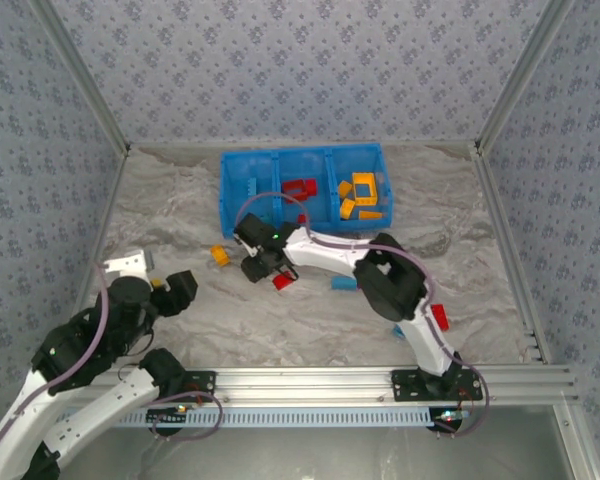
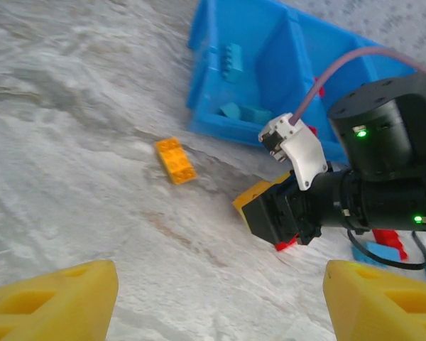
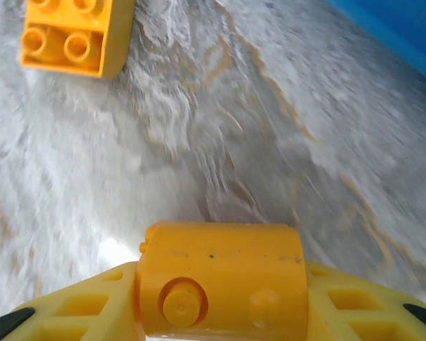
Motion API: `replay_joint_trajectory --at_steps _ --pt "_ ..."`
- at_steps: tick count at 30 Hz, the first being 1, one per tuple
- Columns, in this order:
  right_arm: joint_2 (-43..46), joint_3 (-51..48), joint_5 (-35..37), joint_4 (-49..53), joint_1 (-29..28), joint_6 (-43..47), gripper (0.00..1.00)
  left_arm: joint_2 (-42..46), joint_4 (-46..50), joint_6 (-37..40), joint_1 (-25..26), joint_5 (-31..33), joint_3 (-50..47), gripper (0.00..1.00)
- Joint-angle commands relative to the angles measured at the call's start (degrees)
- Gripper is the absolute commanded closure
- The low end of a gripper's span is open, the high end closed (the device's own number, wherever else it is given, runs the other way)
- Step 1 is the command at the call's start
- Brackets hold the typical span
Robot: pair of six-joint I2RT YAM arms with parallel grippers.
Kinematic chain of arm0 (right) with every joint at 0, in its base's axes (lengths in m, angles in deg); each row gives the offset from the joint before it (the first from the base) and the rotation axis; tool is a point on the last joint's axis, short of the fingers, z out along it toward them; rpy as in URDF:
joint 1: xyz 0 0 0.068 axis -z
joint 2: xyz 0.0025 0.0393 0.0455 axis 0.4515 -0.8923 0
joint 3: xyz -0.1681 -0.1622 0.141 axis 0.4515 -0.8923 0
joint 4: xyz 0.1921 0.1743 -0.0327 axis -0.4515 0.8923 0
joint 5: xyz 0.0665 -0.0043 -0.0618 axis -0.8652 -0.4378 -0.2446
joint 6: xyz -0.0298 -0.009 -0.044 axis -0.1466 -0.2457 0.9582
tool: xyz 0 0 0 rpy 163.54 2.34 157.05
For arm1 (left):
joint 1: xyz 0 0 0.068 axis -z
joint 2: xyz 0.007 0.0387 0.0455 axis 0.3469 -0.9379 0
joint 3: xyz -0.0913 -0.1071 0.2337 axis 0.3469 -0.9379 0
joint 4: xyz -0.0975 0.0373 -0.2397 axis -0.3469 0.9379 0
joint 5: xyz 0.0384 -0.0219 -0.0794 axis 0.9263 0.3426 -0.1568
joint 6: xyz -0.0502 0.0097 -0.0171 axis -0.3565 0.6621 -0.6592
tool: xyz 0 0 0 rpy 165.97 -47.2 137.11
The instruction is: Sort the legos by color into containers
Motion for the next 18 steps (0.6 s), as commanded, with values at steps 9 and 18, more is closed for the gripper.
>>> replay_joint_trajectory --at_steps 9,18 --pt "30.61 -21.36 3.41 1.27 13.85 -4.80 0.53 -22.02 -29.68 4.90 6.48 -17.69 0.88 0.26" --pt "24.21 -16.02 1.57 6.59 32.24 -2.76 0.56 -39.98 -39.39 10.24 21.31 -5.03 9.46 0.26"
